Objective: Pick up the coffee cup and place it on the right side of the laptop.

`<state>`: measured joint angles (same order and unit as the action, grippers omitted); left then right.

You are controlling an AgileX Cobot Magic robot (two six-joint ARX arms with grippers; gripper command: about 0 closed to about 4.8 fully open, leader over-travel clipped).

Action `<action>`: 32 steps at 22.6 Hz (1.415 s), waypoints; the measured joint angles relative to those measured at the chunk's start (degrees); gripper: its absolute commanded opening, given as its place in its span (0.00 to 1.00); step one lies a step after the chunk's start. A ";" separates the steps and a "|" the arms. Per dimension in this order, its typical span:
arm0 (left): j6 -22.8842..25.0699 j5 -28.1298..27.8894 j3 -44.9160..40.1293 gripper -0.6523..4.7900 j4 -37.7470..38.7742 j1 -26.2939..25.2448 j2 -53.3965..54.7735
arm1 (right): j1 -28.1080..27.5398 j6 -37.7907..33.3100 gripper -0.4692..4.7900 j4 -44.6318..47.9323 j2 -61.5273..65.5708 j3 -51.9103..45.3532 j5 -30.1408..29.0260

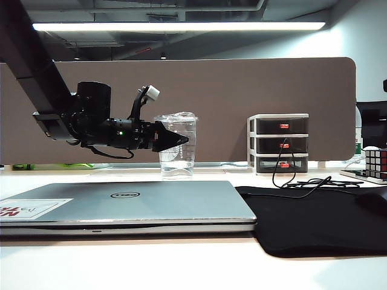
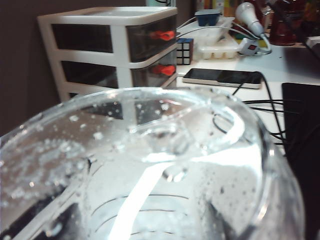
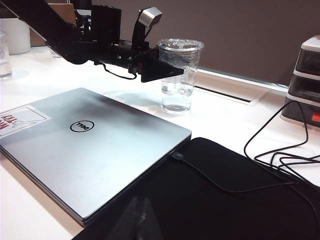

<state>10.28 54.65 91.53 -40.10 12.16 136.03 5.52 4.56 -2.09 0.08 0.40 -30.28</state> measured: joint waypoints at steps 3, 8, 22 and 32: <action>0.00 4.13 -0.02 0.67 -1.42 0.00 0.11 | 0.00 0.00 0.09 0.02 0.00 0.00 0.00; -1.66 8.09 0.00 0.69 -5.88 0.66 -0.61 | 0.00 0.00 0.09 0.02 0.00 0.00 0.00; -10.47 13.29 -0.11 0.69 -7.45 6.82 -4.57 | 0.00 0.00 0.09 0.02 0.00 0.00 0.00; -13.38 17.27 -5.22 0.69 -9.29 11.93 -9.16 | 0.00 -0.02 0.09 0.02 0.00 0.00 -0.04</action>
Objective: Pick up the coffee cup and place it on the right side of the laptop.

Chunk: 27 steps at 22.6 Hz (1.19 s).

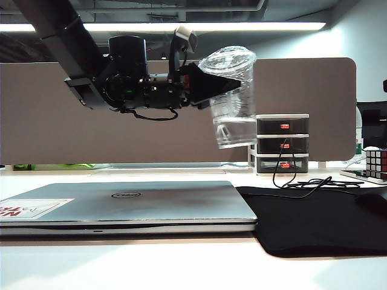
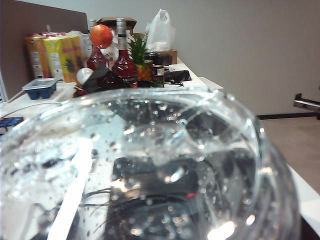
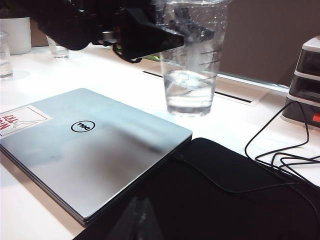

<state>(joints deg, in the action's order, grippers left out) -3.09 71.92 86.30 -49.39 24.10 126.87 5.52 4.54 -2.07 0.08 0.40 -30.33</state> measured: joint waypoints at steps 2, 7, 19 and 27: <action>0.42 0.09 -2.36 0.69 -0.98 0.63 -0.66 | 0.00 0.00 0.09 -0.02 0.00 0.00 0.00; 0.94 -1.03 -9.20 0.69 -4.55 2.10 -2.38 | 0.00 0.02 0.09 -0.11 0.00 0.00 -0.39; 0.96 -11.96 -18.27 0.69 -11.17 9.79 -4.85 | 0.02 0.00 0.09 -3.04 0.00 0.00 -1.73; 4.70 -13.07 -18.32 0.69 -9.38 12.55 -4.87 | 0.02 0.00 0.09 -3.04 0.00 0.00 -2.49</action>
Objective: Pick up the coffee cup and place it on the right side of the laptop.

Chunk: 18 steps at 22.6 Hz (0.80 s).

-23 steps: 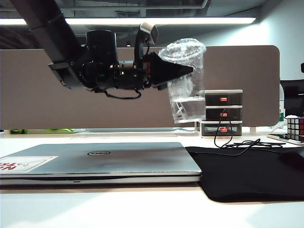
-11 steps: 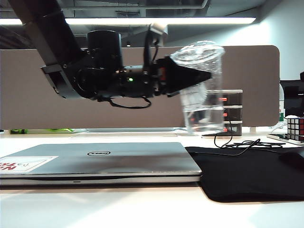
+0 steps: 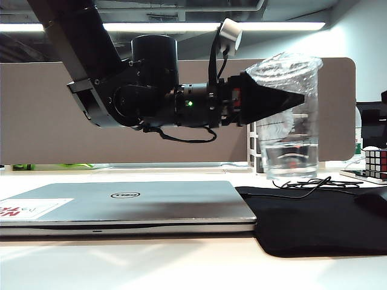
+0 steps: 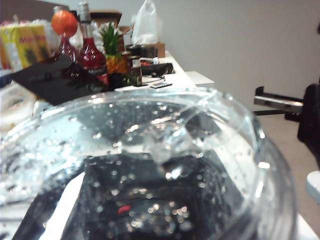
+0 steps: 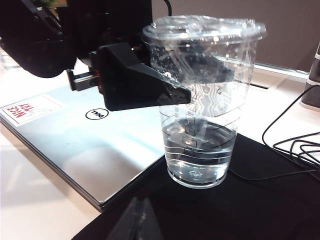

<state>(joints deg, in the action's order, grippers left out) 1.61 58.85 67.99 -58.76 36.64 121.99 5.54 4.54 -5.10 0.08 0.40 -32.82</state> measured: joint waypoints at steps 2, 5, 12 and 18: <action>0.61 -0.09 0.00 0.69 1.70 -0.20 0.00 | 0.00 0.02 0.09 0.00 0.00 0.00 -0.04; 2.43 -0.39 0.00 0.69 4.44 -0.17 0.00 | 0.00 0.02 0.09 -0.02 0.00 0.00 -0.15; 5.09 -0.39 -0.02 0.69 5.44 -0.11 0.70 | 0.00 0.00 0.09 0.00 0.00 0.00 -0.22; 6.60 -0.37 -0.02 0.69 5.79 -0.11 2.32 | 0.00 0.02 0.09 -0.02 0.00 0.00 -0.22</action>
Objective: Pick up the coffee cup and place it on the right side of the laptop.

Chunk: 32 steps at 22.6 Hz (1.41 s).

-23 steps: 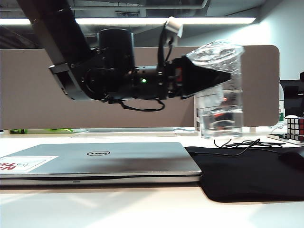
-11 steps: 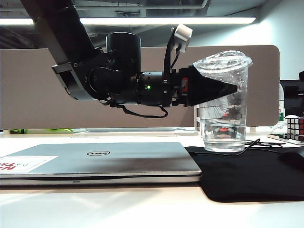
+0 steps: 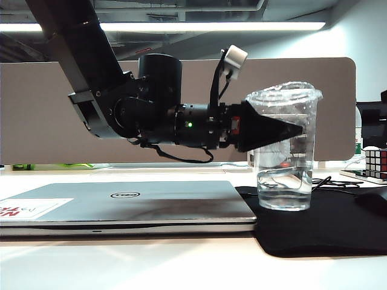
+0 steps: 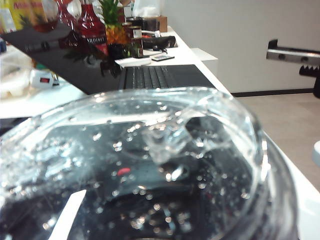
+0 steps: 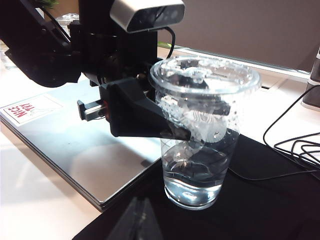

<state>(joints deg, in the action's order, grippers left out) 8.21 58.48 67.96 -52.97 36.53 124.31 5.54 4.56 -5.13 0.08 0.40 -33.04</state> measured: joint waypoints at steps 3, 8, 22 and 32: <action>0.00 0.00 -0.02 0.69 0.17 0.00 0.20 | 0.00 0.00 0.09 0.02 0.00 0.00 0.00; 0.00 0.00 -0.02 0.83 0.11 0.00 0.17 | -0.02 0.00 0.09 0.00 0.00 0.00 0.00; 0.15 0.13 -0.02 1.00 0.11 0.00 0.13 | 0.00 0.00 0.09 0.02 0.00 0.00 0.00; 0.17 8.11 0.26 1.00 2.08 -1.20 0.09 | 0.00 0.00 0.09 0.02 0.00 0.00 0.00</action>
<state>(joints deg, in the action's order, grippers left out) 8.38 66.59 68.23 -50.89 35.33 124.40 5.54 4.56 -5.10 0.08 0.40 -33.04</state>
